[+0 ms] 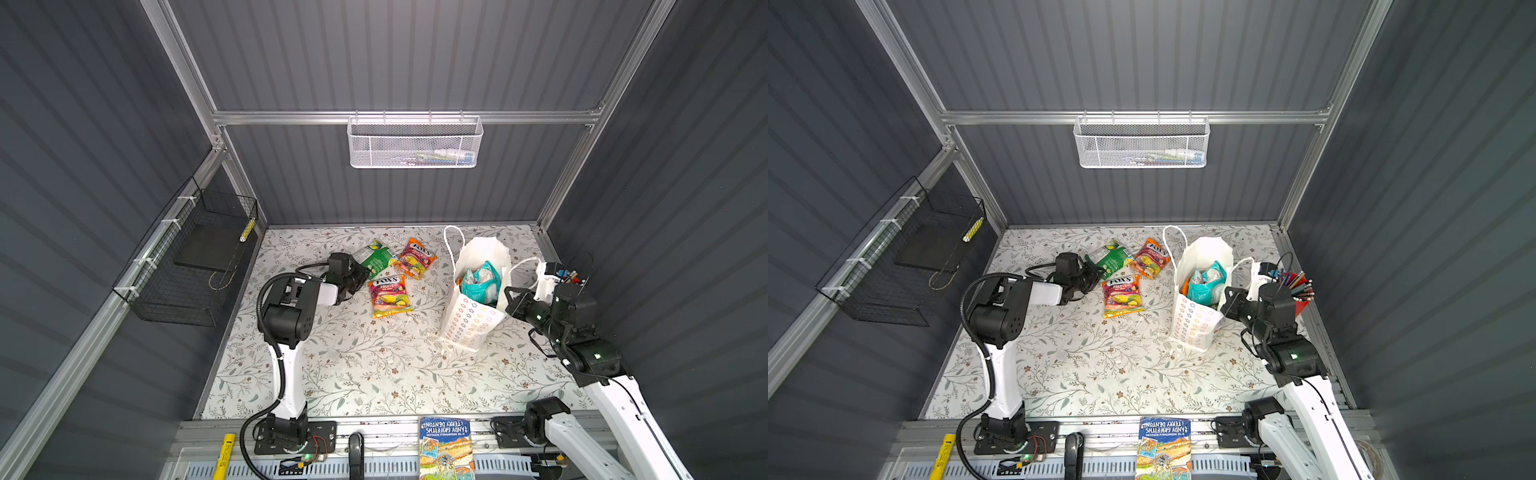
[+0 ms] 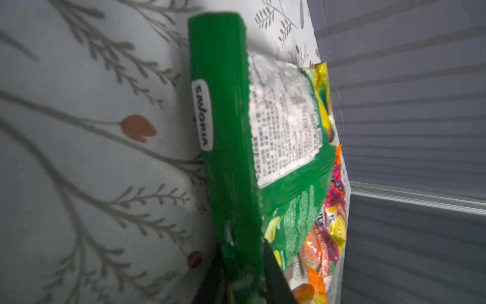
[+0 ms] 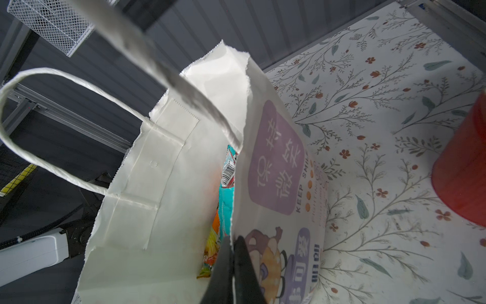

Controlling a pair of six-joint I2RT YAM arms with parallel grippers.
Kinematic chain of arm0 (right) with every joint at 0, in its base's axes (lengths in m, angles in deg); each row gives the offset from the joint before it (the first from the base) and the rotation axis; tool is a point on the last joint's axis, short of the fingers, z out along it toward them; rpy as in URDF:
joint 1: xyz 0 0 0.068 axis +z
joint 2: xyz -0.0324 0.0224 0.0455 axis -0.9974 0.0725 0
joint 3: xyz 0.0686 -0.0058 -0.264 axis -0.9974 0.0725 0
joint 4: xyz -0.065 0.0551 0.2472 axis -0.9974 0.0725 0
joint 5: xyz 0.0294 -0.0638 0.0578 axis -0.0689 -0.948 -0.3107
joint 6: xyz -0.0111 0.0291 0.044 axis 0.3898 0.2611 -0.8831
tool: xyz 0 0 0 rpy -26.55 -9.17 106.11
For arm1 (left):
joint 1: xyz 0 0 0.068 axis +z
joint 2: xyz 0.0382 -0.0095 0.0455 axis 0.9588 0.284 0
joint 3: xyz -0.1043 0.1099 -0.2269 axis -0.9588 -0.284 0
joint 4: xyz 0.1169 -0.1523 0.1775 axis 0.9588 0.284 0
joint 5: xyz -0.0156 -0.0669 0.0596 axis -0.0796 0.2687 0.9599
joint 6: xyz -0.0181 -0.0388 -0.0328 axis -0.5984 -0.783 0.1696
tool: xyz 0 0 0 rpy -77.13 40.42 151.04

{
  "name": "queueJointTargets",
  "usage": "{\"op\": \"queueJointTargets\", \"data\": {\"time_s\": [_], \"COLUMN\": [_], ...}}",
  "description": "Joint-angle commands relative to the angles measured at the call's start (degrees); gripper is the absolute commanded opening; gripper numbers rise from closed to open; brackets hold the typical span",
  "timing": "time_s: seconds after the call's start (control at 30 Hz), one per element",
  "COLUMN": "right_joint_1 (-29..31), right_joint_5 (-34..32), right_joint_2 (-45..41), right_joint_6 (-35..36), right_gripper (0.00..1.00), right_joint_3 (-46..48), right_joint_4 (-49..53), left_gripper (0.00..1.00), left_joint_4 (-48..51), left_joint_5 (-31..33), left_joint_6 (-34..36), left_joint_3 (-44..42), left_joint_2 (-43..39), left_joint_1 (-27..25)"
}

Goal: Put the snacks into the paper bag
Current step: 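Lower the left gripper onto the green SPRING TEA bag and grasp it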

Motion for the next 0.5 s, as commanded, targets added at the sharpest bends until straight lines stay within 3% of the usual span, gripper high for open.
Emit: {"op": "queueJointTargets", "data": {"time_s": [0.0, 0.17, 0.47], "right_joint_1": [0.2, 0.2, 0.2], "right_joint_5": [0.4, 0.3, 1.8], "right_joint_2": [0.2, 0.2, 0.4], "right_joint_6": [0.9, 0.8, 0.5], "right_gripper": [0.0, 0.0, 0.0], "right_joint_3": [0.3, 0.4, 0.7], "right_joint_4": [-1.3, -1.3, -1.8], "left_gripper": [0.01, 0.0, 0.0], "left_joint_4": [3.4, 5.2, 17.4], "left_joint_5": [0.5, 0.7, 4.7], "left_joint_6": [0.2, 1.9, 9.5], "left_joint_3": [-1.2, -0.8, -2.9], "left_joint_2": [1.9, -3.5, -23.2], "left_joint_1": [-0.8, -0.8, -3.1]}}
